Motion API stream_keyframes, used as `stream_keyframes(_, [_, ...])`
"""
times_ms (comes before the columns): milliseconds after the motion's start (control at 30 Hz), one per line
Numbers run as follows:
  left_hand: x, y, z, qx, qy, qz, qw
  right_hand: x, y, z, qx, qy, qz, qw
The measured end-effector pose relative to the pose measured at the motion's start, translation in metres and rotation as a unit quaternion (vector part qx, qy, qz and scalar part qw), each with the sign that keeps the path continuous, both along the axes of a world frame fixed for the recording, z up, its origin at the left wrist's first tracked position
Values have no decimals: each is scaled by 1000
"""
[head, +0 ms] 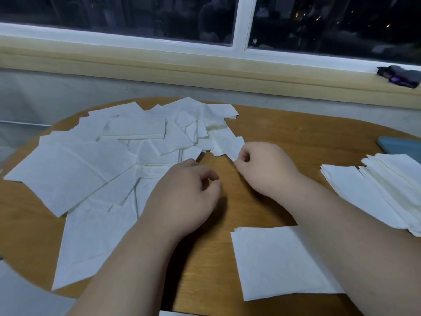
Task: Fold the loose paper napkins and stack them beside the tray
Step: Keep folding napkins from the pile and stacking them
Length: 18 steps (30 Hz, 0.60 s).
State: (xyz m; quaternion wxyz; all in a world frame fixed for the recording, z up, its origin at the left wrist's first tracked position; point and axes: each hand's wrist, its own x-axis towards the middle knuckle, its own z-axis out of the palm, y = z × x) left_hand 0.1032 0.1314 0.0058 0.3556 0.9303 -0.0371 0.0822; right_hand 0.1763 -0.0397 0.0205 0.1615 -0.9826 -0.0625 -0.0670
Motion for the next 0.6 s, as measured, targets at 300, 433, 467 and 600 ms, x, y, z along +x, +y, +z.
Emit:
stream_keyframes(300, [-31, -16, 14, -121, 6, -97, 988, -112, -68, 50, 407, 84, 87, 905])
stream_keyframes(433, [-45, -31, 16, -191, 50, -158, 967, -138, -86, 45, 532, 160, 101, 825])
stream_keyframes(467, [-49, -34, 16, -218, 63, -164, 960, -141, -90, 42, 554, 164, 91, 811])
stream_keyframes(600, [-60, -42, 22, -272, 109, -187, 938, -152, -103, 31, 585, 153, 48, 795])
